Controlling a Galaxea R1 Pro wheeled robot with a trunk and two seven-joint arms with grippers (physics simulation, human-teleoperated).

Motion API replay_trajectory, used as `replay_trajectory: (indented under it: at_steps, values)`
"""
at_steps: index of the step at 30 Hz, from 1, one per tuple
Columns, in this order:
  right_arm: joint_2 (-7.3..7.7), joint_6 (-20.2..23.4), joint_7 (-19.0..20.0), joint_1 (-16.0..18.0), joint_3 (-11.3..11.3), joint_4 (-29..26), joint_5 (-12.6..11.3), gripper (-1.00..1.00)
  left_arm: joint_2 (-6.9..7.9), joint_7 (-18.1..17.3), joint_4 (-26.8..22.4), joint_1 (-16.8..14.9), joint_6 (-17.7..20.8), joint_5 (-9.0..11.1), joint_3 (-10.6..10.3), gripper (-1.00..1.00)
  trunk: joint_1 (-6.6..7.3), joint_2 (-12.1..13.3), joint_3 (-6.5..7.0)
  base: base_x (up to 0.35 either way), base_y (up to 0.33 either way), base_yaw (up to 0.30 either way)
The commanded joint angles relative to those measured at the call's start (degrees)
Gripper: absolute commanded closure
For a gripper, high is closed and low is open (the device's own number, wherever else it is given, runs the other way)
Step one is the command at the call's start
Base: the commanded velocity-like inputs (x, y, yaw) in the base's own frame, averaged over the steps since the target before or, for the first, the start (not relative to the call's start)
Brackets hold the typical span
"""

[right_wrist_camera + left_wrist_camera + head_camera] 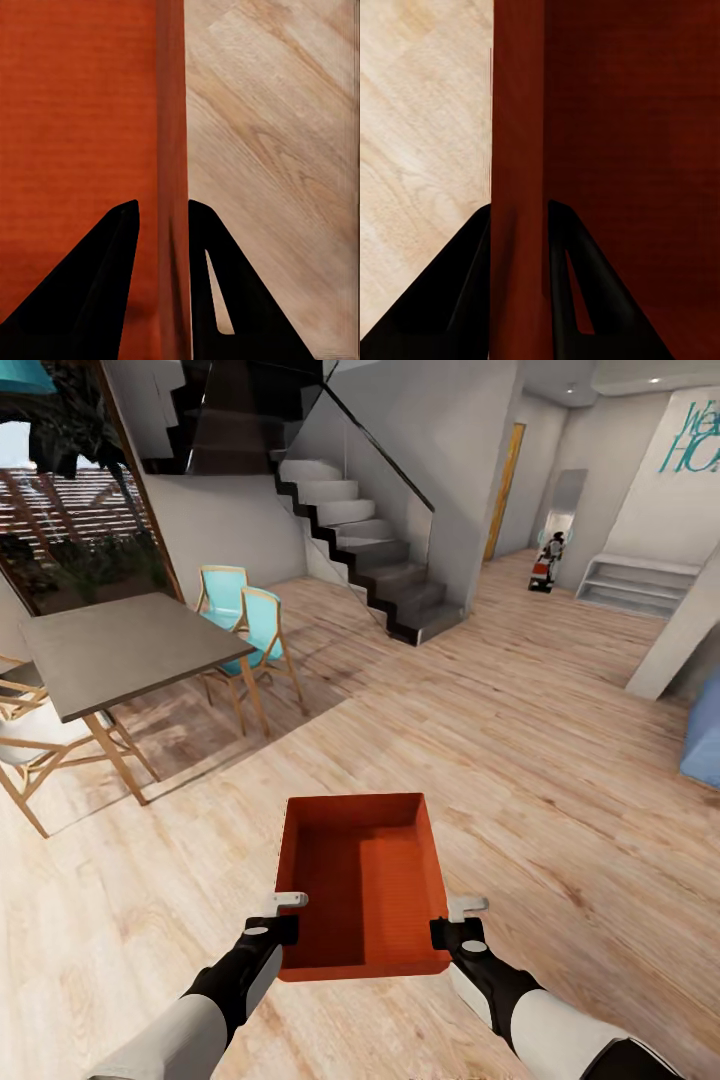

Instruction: Move the two storage containers from the living room to the garage. In the garage, place one container on the floor and stack the other container on top of it (either order is fine).

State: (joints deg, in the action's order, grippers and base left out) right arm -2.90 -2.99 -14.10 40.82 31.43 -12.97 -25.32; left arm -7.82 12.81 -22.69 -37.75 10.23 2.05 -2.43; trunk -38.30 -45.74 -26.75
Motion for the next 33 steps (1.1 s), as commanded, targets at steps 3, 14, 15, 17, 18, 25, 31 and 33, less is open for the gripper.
replay_trajectory:
  at_steps: [3,14,15,17,18,25,31,33]
  values:
    - [0.79,-0.2,-0.5,0.0,0.5,2.9,-1.1,1.0,0.79,0.6,-0.3,0.0,0.4,-0.4,0.0,1.0,-0.01,-0.1,-0.06,0.0,0.0,-0.243]
    - [0.81,-0.2,-0.5,0.0,0.5,3.0,-1.1,1.0,0.79,0.6,-0.3,0.0,0.4,-0.4,0.0,1.0,-0.01,-0.1,-0.06,0.0,0.0,-0.243]
    - [0.84,-0.2,-0.5,0.0,0.5,3.0,-1.1,1.0,0.79,0.6,-0.3,0.0,0.4,-0.4,0.0,1.0,-0.01,-0.1,-0.06,0.0,0.0,-0.243]
    - [0.86,-0.2,-0.5,0.0,0.5,3.0,-1.1,1.0,0.79,0.6,-0.3,0.0,0.4,-0.4,0.0,1.0,-0.01,-0.1,-0.06,0.0,0.0,-0.243]
    - [0.87,-0.2,-0.5,0.0,0.5,3.0,-1.1,1.0,0.79,0.6,-0.3,0.0,0.4,-0.4,0.0,1.0,-0.01,-0.1,-0.06,0.0,0.0,-0.243]
    - [0.87,-0.2,-0.5,0.0,0.5,3.0,-1.1,1.0,0.79,0.6,-0.3,0.0,0.4,-0.4,0.0,1.0,-0.01,-0.1,-0.06,0.0,0.0,-0.243]
    - [0.8,-0.2,-0.5,0.0,0.5,3.0,-1.1,1.0,0.79,0.6,-0.3,0.0,0.4,-0.4,0.0,1.0,-0.01,-0.1,-0.06,0.0,0.0,-0.243]
    - [0.79,-0.2,-0.5,0.0,0.5,3.0,-1.1,1.0,0.79,0.6,-0.3,0.0,0.4,-0.4,0.0,1.0,-0.01,-0.1,-0.06,0.0,0.0,-0.243]
